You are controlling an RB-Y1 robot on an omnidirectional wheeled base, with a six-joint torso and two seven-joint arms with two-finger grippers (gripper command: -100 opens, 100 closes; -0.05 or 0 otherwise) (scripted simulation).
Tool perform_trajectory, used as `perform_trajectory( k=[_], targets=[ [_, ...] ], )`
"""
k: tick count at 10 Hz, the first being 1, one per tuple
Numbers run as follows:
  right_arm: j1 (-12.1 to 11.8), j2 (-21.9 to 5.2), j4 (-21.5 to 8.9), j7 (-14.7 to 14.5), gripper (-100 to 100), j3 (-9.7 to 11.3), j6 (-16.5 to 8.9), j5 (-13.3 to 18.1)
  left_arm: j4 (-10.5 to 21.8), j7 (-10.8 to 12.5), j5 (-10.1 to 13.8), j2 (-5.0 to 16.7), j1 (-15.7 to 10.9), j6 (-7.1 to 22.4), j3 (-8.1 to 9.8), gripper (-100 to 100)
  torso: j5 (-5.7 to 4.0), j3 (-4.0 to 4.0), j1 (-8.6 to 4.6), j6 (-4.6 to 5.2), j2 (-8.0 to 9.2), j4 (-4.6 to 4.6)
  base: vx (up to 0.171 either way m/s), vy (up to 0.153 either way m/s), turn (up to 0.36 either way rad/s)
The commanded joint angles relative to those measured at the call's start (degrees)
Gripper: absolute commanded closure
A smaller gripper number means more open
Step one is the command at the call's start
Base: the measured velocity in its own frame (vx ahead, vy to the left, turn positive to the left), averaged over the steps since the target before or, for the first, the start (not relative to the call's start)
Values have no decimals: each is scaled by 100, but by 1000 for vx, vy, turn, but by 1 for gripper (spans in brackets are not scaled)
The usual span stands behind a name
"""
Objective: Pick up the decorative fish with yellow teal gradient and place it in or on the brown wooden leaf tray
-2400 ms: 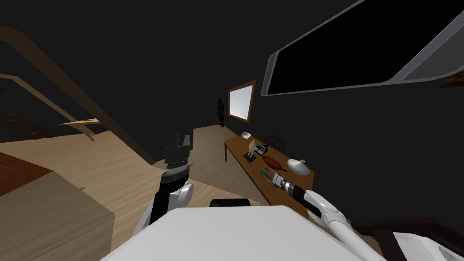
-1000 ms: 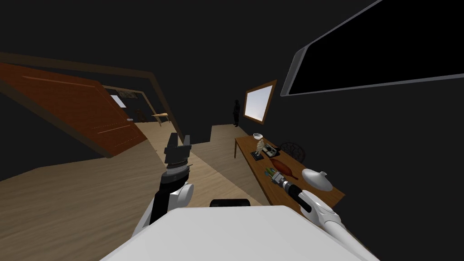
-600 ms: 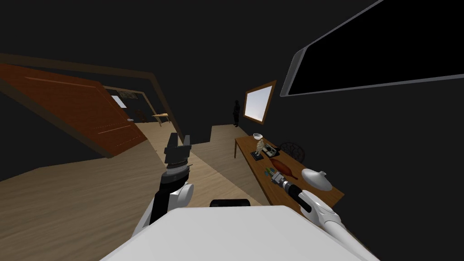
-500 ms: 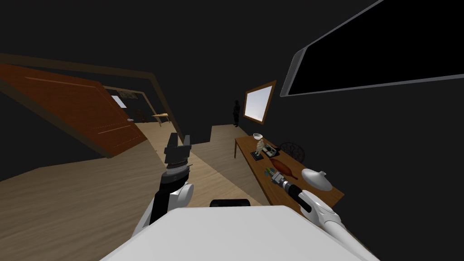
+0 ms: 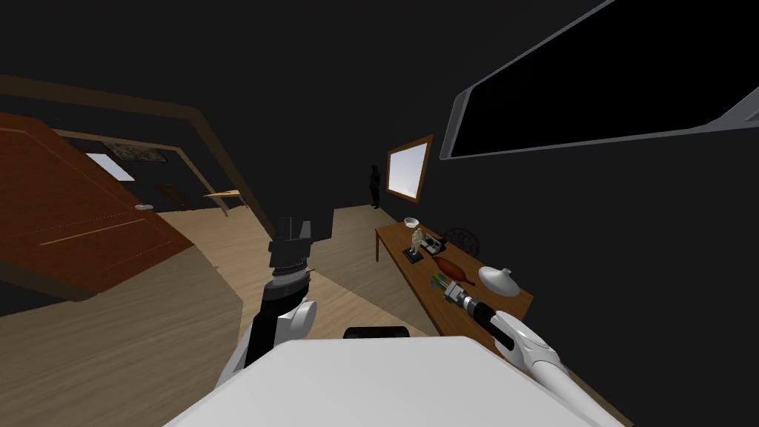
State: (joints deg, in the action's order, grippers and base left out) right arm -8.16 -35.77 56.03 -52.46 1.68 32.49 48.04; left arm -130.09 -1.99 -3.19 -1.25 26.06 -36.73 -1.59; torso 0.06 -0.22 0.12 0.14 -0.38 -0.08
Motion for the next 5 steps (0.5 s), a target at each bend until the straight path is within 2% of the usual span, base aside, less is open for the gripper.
perform_trajectory(
  k=[1, 2, 4, 5],
  targets=[
    [6, -50, -45, -29, 100, -30, 286, 133, 0, 0, 0, 0, 0, 0, 0, 0, 0, 0, 0, 0, 0, 0, 128, 49, -361],
    [6, -50, -45, -29, 100, -30, 341, 133, 0, 0, 0, 0, 0, 0, 0, 0, 2, -1, -4, 3, -3, 0, 92, 47, -124],
    [14, -104, -109, -77, 100, -74, 712, 308, 0, 0, 0, 0, 0, 0, 0, 0, 2, 7, 1, -2, 10, 4, 89, 66, -240],
    [14, -104, -109, -77, 100, -74, 758, 308, 0, 0, 0, 0, 0, 0, 0, 0, 4, 6, 6, -2, 8, 4, 88, 49, -180]
  ],
)
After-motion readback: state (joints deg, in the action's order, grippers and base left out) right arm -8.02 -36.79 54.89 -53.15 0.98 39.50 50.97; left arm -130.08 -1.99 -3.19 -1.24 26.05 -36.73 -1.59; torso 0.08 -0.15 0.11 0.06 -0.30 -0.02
